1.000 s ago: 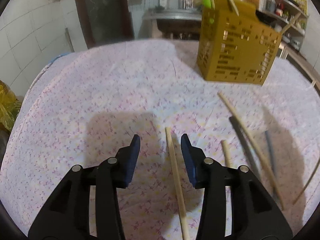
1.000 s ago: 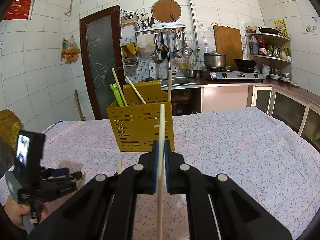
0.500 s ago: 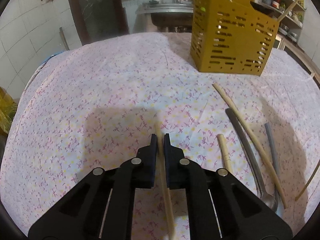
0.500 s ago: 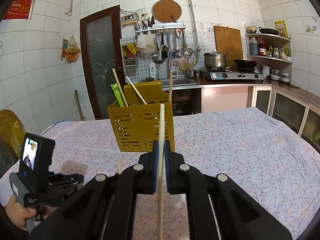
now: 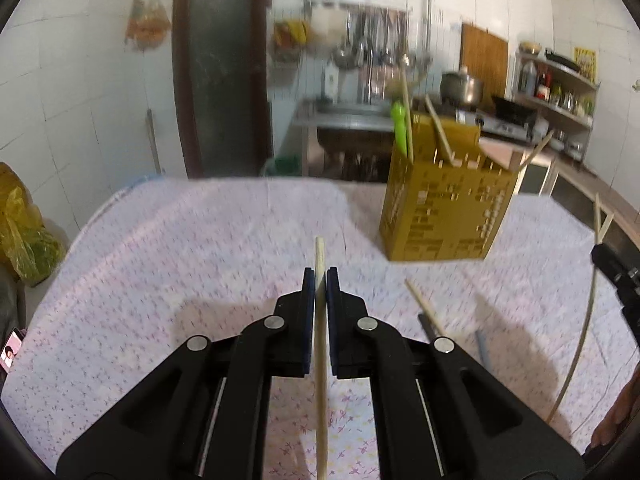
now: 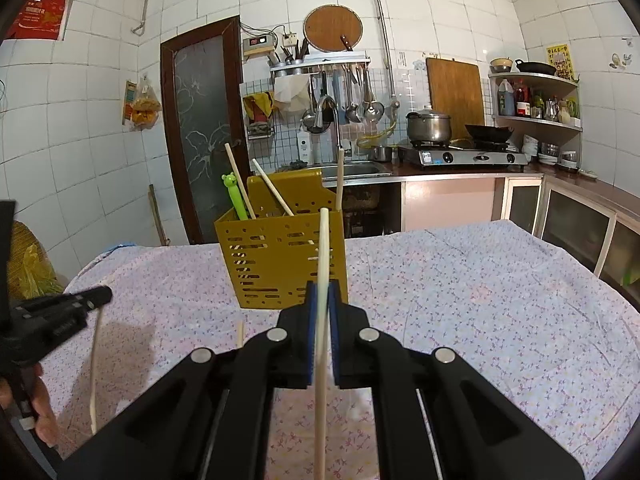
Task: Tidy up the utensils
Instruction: 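Lift both chopsticks over the yellow holder and open both tools to drop them in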
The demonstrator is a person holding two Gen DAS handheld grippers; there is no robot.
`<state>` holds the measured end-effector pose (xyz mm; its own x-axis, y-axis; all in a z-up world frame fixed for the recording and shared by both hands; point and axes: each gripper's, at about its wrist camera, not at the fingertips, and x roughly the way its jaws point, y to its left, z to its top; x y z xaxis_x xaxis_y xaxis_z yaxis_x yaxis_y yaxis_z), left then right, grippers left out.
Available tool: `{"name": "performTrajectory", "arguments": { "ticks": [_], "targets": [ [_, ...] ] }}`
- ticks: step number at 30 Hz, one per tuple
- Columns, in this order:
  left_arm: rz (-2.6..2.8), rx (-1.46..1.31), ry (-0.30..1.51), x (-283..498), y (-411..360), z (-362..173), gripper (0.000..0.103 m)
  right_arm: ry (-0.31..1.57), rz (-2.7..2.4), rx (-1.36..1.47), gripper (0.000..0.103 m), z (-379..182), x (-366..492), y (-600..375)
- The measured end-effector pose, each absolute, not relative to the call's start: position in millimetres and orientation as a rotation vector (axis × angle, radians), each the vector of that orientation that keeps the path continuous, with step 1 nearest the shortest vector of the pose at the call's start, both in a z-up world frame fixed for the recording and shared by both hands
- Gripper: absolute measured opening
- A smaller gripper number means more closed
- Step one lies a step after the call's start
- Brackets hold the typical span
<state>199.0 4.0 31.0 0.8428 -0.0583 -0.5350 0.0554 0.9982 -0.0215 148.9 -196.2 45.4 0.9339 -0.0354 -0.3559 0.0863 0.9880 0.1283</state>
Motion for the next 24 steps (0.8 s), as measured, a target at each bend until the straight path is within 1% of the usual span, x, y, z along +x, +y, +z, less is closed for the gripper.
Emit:
{"name": "performTrajectory", "arguments": {
  "ticks": [7,16,24],
  "targets": [
    [-0.063,-0.018,0.49,185,8,45,0.005,0.334,-0.067,0.142,0.006,49,145,-196],
    [-0.063,-0.038,0.46,180,12,52,0.005,0.275,-0.075,0.144,0.006,57,136,-197],
    [-0.063,-0.036,0.457,179,12,52,0.004,0.261,-0.073,0.142,0.006,59,132,-197]
  ]
}}
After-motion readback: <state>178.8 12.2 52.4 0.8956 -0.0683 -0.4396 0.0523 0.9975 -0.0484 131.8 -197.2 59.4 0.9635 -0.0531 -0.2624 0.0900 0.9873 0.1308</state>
